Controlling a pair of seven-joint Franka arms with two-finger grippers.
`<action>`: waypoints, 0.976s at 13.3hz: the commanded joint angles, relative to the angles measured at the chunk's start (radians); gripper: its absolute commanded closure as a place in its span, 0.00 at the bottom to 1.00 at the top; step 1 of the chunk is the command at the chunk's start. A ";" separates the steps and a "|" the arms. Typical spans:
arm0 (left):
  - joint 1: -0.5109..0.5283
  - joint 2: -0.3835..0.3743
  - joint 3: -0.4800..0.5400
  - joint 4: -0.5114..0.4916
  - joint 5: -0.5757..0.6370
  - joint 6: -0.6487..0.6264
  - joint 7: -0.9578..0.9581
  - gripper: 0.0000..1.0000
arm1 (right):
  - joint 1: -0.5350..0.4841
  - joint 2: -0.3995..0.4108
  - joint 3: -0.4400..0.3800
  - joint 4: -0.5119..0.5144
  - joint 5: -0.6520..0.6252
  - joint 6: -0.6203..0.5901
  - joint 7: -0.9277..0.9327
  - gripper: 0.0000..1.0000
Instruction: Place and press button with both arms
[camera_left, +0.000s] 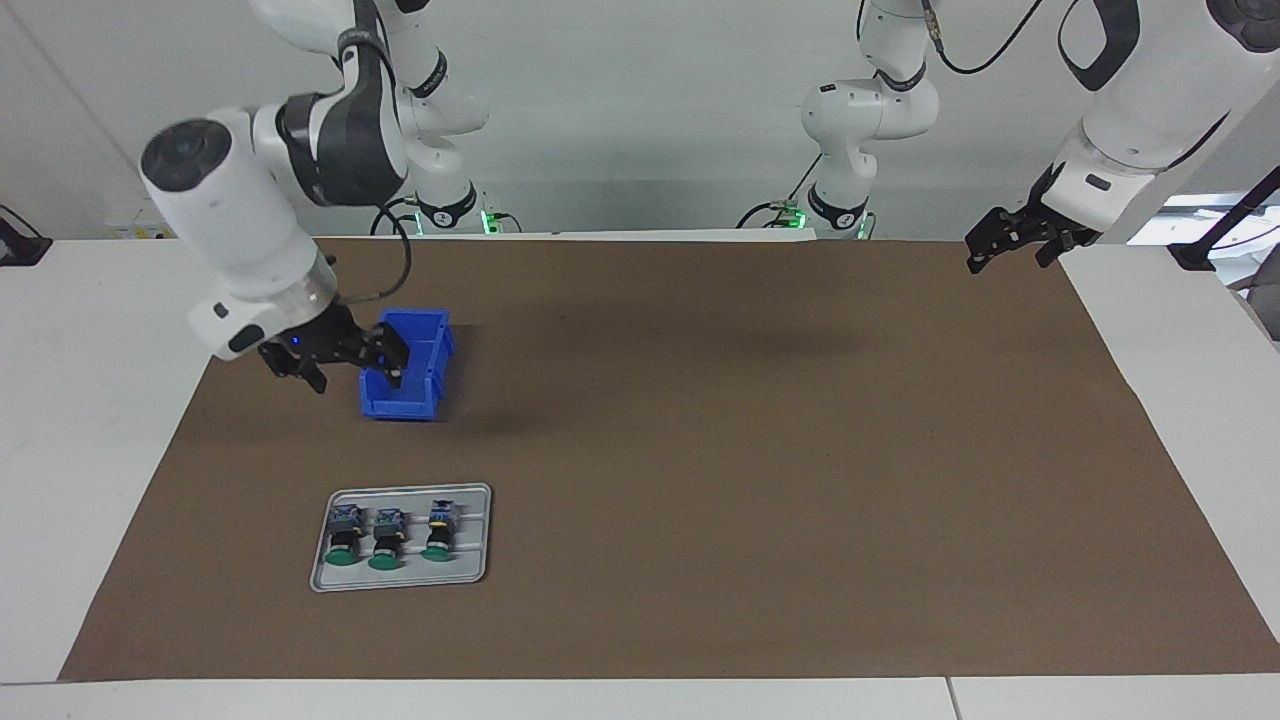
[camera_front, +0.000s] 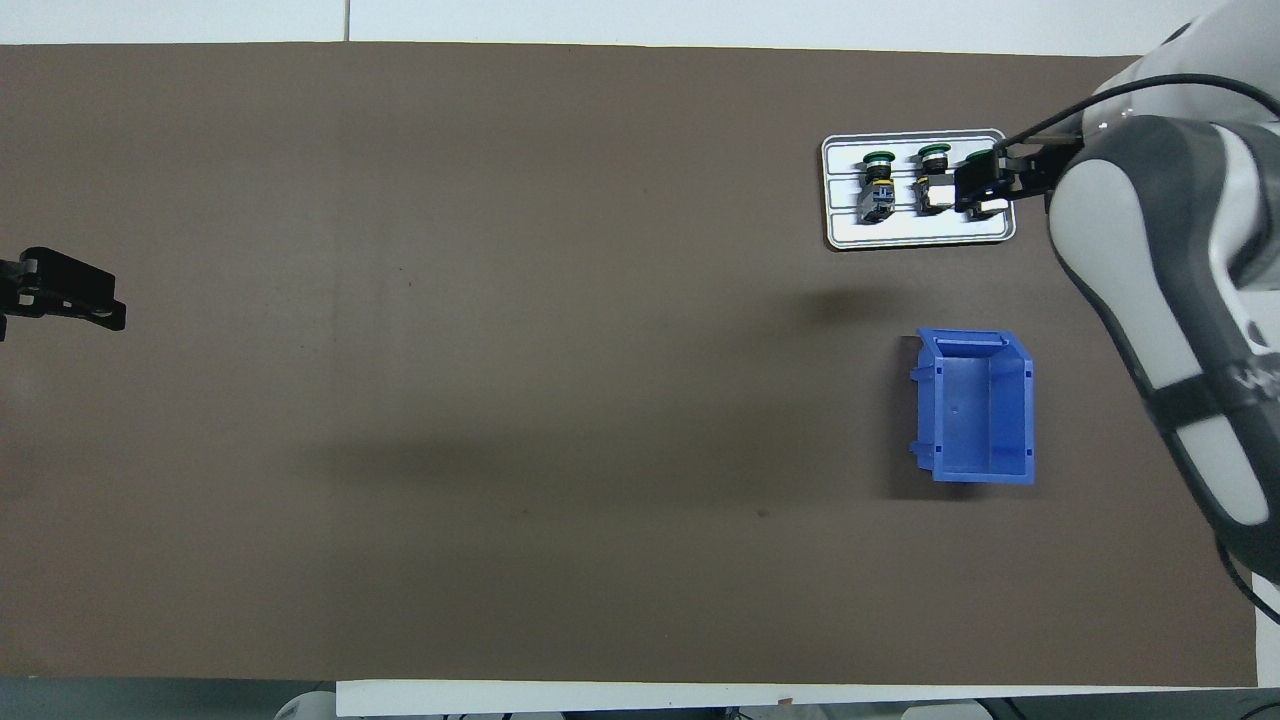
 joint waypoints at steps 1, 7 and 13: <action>0.006 -0.025 0.006 -0.022 0.000 -0.018 0.007 0.00 | 0.030 0.099 0.001 0.037 0.022 0.092 0.019 0.00; 0.015 -0.033 0.004 -0.039 0.000 -0.029 0.001 0.00 | 0.065 0.242 0.001 0.035 0.021 0.315 0.039 0.04; 0.007 -0.033 0.003 -0.041 0.000 -0.027 0.007 0.00 | 0.079 0.278 0.001 0.009 0.015 0.366 0.027 0.26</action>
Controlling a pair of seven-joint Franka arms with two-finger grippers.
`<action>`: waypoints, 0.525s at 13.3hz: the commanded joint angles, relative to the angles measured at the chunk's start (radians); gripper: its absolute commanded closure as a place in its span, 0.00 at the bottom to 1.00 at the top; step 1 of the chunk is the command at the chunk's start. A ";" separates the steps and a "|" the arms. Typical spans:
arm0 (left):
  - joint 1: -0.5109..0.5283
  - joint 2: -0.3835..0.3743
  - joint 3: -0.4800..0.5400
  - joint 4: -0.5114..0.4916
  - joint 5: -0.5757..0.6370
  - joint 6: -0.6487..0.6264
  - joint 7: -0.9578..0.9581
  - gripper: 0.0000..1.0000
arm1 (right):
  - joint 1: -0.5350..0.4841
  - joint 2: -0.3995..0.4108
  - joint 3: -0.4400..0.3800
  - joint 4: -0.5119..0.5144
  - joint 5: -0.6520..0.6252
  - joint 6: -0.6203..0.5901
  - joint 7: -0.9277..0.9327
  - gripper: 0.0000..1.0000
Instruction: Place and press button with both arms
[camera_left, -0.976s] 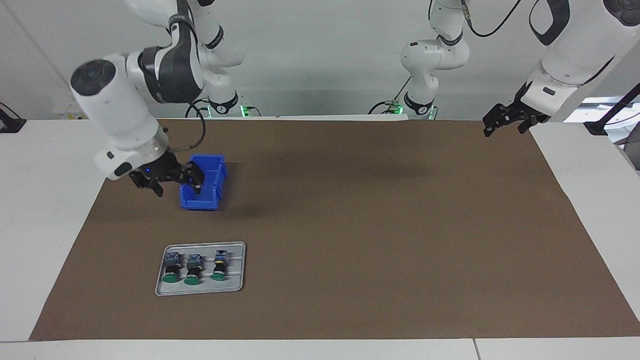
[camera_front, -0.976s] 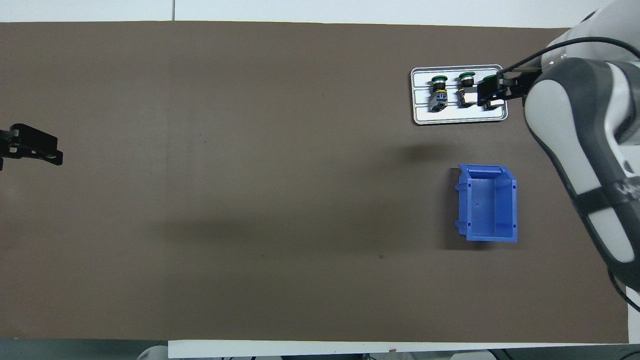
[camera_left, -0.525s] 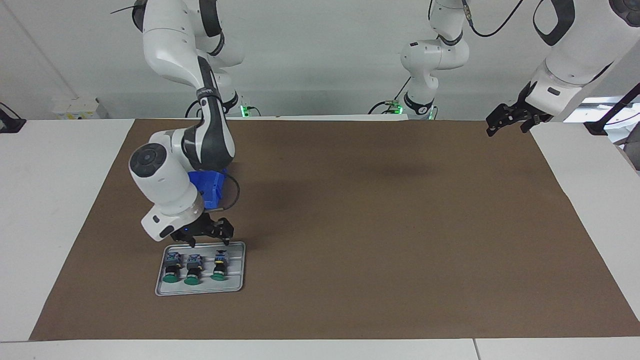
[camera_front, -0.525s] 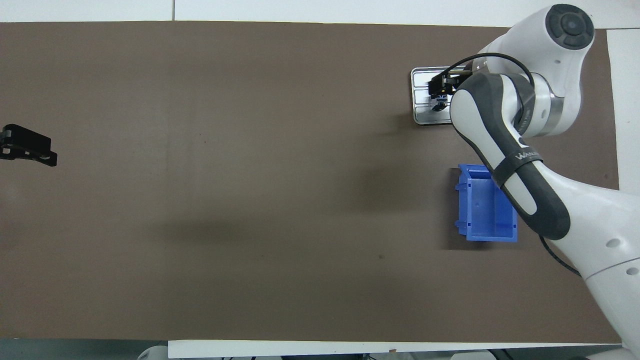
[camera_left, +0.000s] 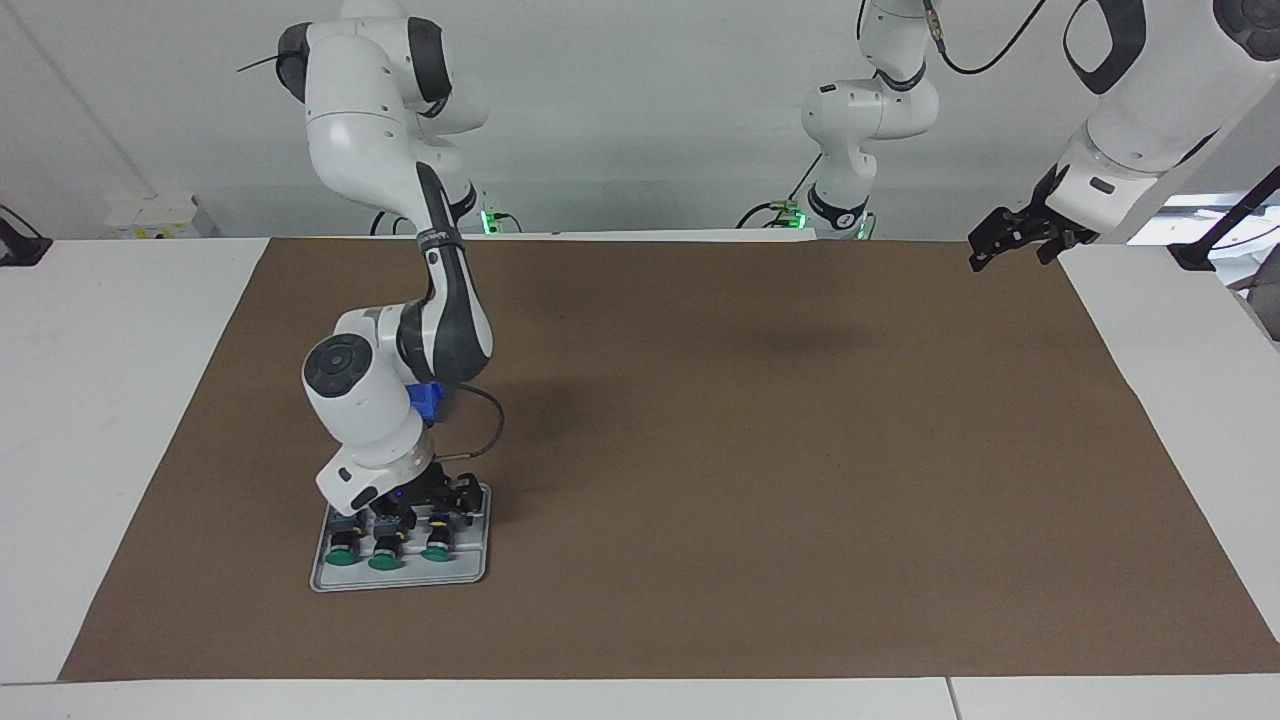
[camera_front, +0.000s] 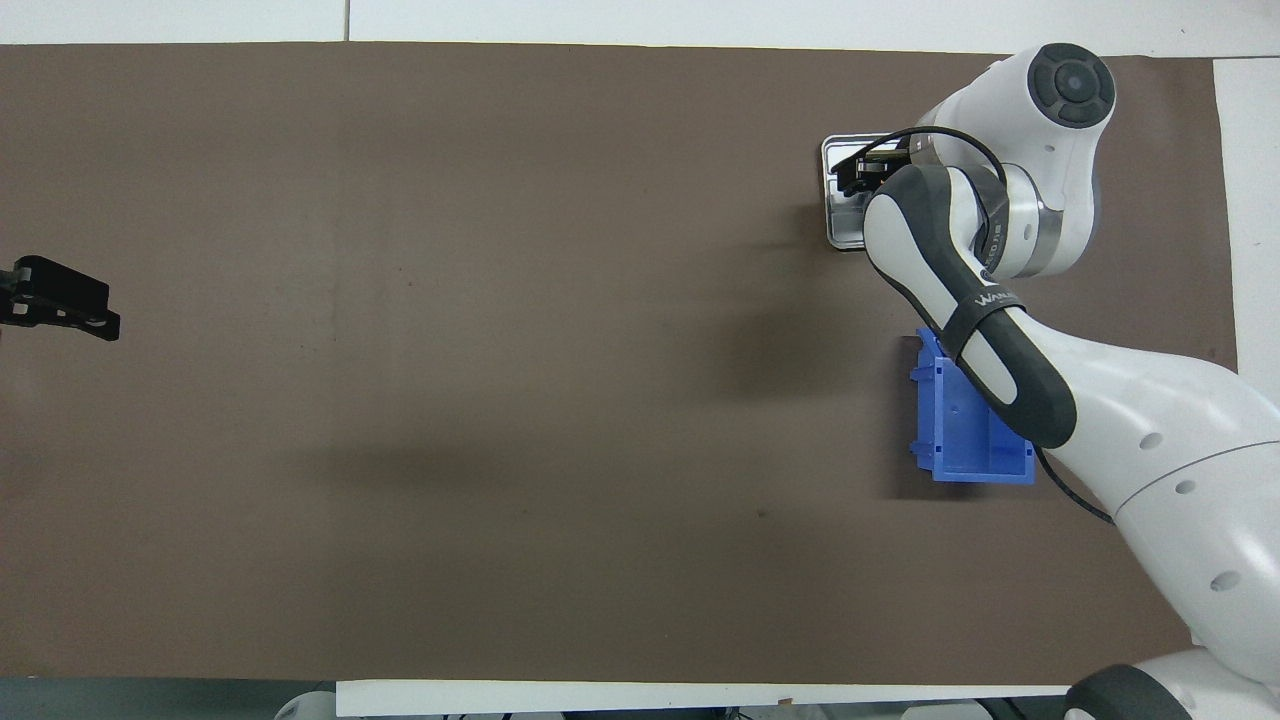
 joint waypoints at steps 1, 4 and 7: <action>-0.001 -0.033 0.000 -0.034 -0.002 -0.004 0.006 0.00 | -0.002 0.010 0.001 -0.006 0.008 0.015 -0.011 0.32; -0.006 -0.038 -0.004 -0.037 0.000 -0.005 -0.002 0.00 | 0.004 0.008 0.000 -0.019 0.007 -0.005 -0.007 1.00; -0.004 -0.038 -0.008 -0.038 0.000 -0.005 0.000 0.00 | -0.002 -0.015 0.000 0.060 0.021 -0.164 0.004 1.00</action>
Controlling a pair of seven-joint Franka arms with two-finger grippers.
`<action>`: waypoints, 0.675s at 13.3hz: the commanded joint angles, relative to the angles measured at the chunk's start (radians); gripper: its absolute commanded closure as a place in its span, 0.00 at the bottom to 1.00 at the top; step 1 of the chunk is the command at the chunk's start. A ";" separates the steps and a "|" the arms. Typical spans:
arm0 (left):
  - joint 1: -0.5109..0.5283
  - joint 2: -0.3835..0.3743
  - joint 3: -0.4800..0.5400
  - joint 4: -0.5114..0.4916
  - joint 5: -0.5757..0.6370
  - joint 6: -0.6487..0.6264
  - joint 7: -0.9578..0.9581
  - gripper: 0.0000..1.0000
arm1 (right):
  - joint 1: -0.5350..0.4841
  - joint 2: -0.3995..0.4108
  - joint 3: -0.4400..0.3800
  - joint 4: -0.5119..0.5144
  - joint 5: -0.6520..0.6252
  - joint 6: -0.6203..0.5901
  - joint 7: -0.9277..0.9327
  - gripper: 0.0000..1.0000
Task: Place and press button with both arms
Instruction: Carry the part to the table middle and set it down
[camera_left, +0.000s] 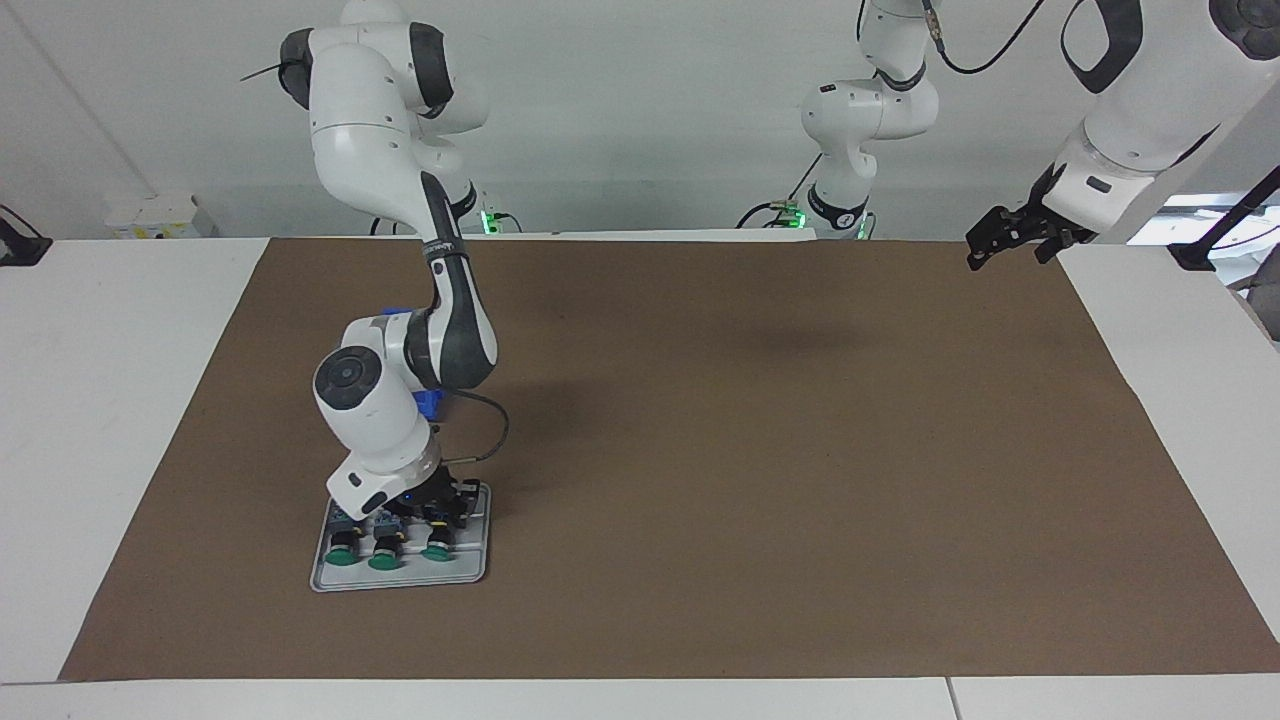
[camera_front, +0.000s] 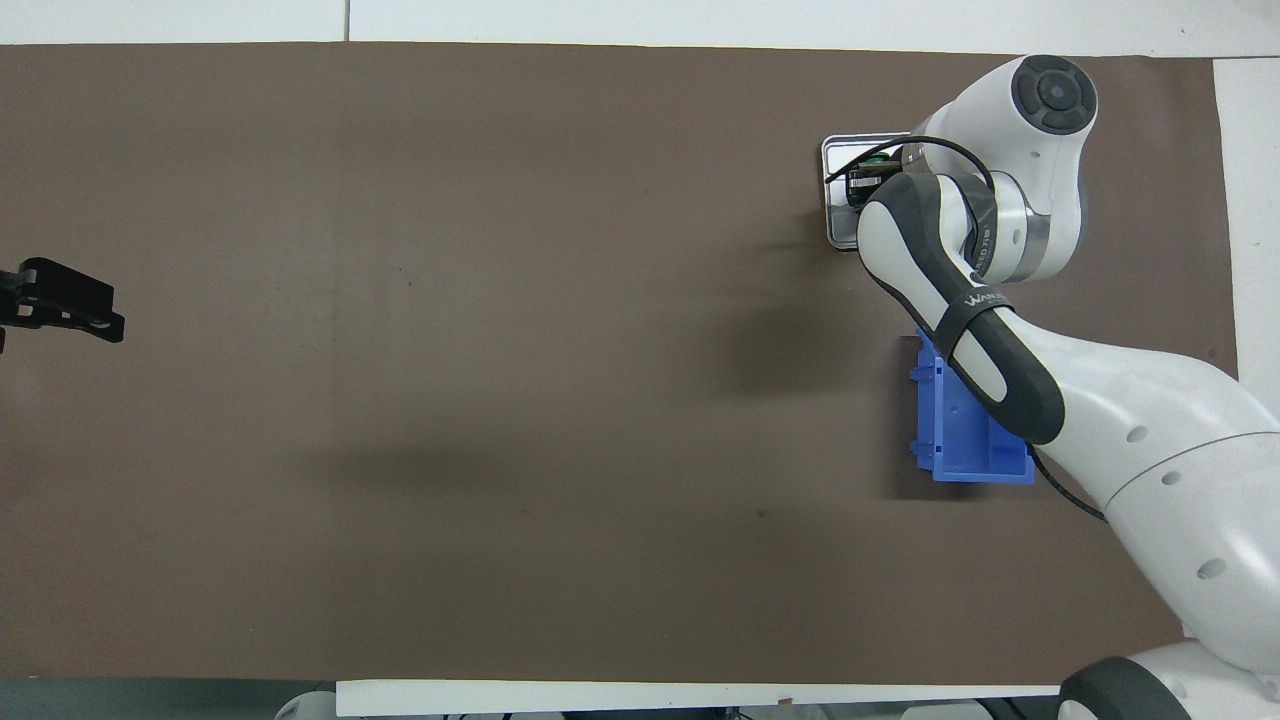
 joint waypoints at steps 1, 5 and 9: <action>-0.004 -0.035 -0.001 -0.037 0.000 -0.001 -0.002 0.00 | 0.006 -0.035 0.002 0.089 0.021 -0.171 0.070 1.00; -0.013 -0.035 -0.001 -0.037 0.000 0.007 0.004 0.00 | 0.135 -0.107 0.034 0.090 0.021 -0.271 0.600 1.00; -0.004 -0.035 0.001 -0.037 0.000 0.007 -0.002 0.00 | 0.305 -0.114 0.034 0.079 0.019 -0.262 1.065 1.00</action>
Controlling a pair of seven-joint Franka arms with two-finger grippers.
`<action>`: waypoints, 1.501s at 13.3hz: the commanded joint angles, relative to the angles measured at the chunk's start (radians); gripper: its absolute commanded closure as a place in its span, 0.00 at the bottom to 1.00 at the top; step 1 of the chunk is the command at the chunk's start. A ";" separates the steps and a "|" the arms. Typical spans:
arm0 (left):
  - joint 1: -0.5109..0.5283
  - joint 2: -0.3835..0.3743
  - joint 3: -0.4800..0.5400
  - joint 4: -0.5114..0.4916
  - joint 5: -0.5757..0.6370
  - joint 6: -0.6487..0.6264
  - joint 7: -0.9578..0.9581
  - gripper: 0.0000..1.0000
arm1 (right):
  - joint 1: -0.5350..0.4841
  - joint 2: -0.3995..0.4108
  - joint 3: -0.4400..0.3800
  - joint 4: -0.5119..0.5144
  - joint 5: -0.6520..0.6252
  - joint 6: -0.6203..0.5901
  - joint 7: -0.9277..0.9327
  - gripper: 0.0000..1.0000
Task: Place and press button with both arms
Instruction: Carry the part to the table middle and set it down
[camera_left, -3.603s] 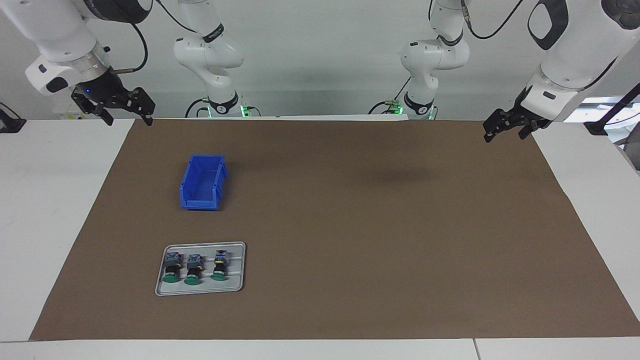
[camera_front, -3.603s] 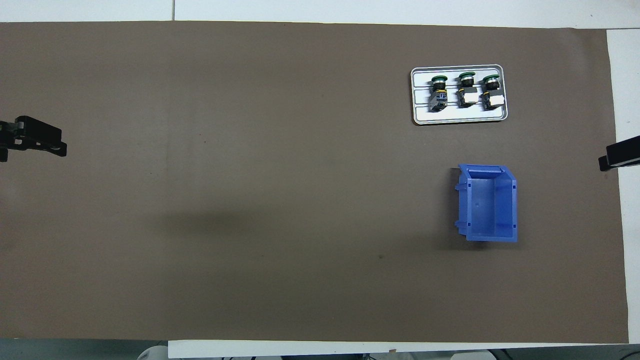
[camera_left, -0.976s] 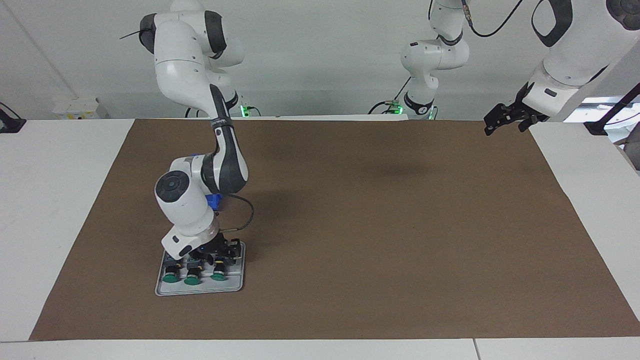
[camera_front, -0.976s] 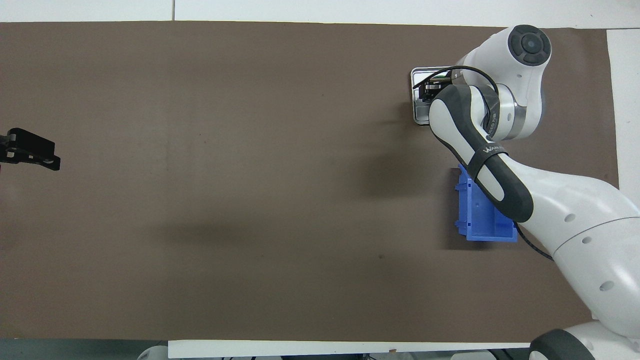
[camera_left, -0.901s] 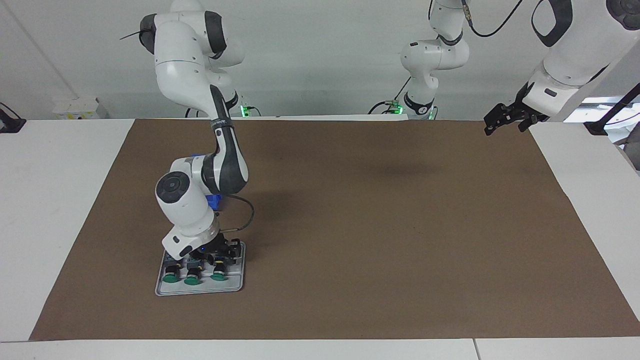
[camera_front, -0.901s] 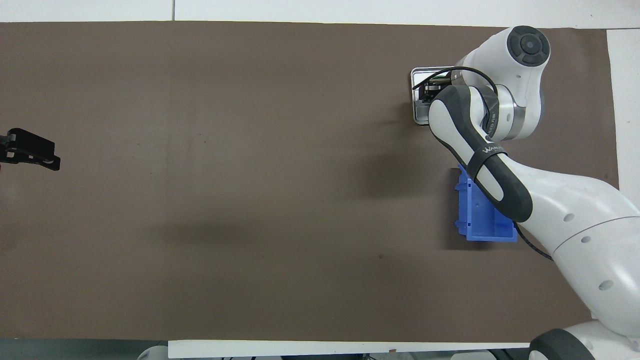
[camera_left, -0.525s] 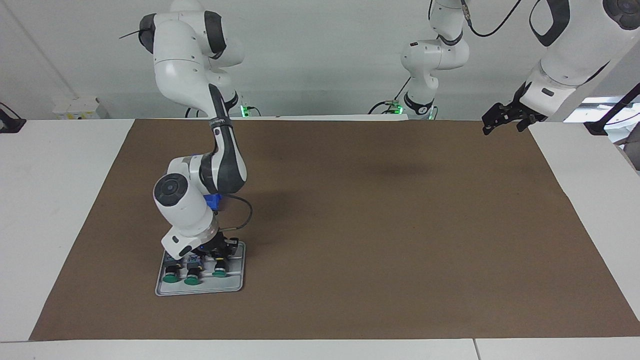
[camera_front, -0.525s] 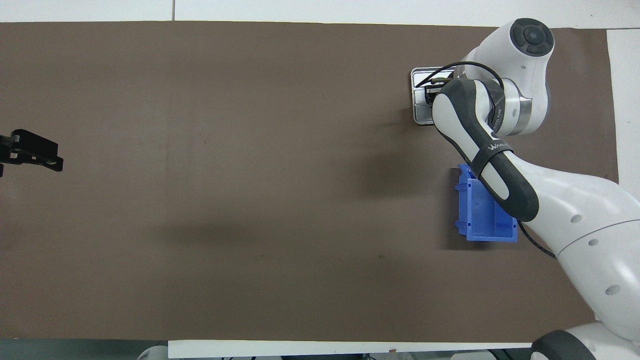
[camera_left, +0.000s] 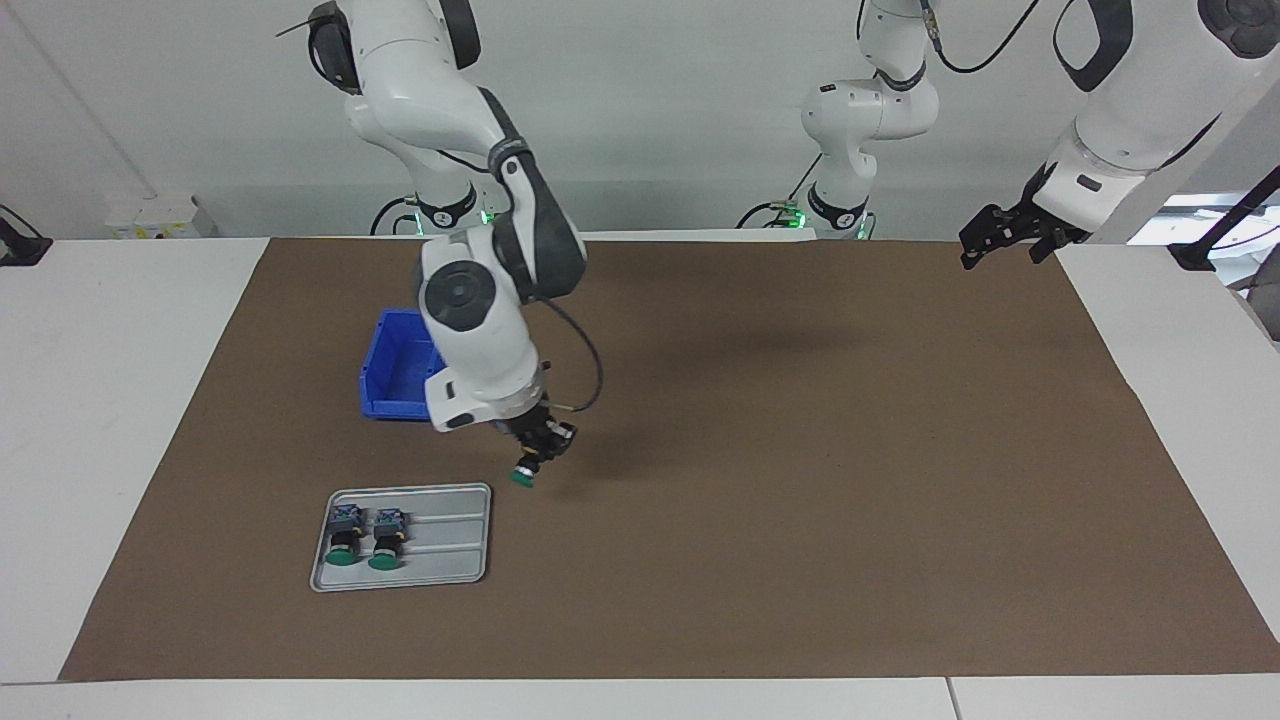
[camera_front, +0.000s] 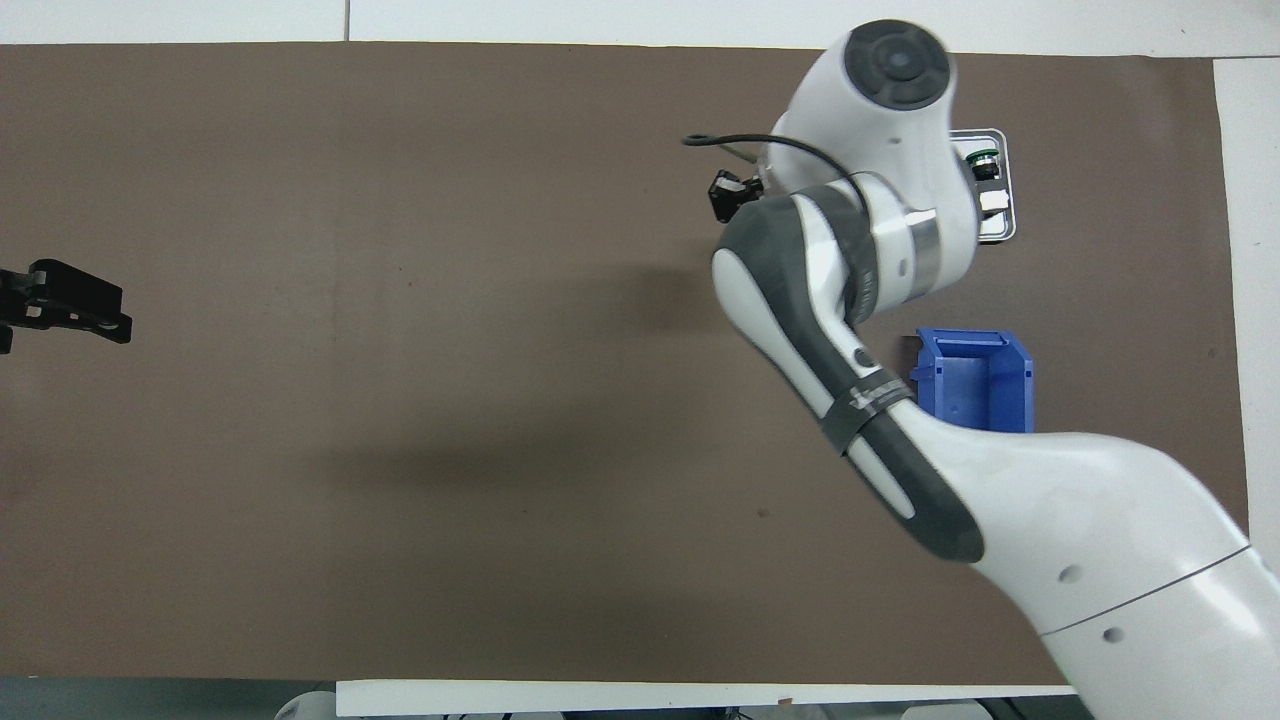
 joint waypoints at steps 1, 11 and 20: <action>0.003 -0.033 0.005 -0.038 -0.002 0.005 -0.003 0.00 | 0.063 -0.012 -0.004 -0.021 0.006 -0.002 0.238 1.00; 0.018 -0.033 0.014 -0.042 0.000 0.001 -0.017 0.00 | 0.244 0.071 -0.001 -0.105 -0.003 0.151 1.239 0.98; 0.020 -0.036 0.014 -0.050 0.000 0.002 -0.025 0.00 | 0.195 0.022 -0.003 -0.059 0.003 0.124 1.216 0.02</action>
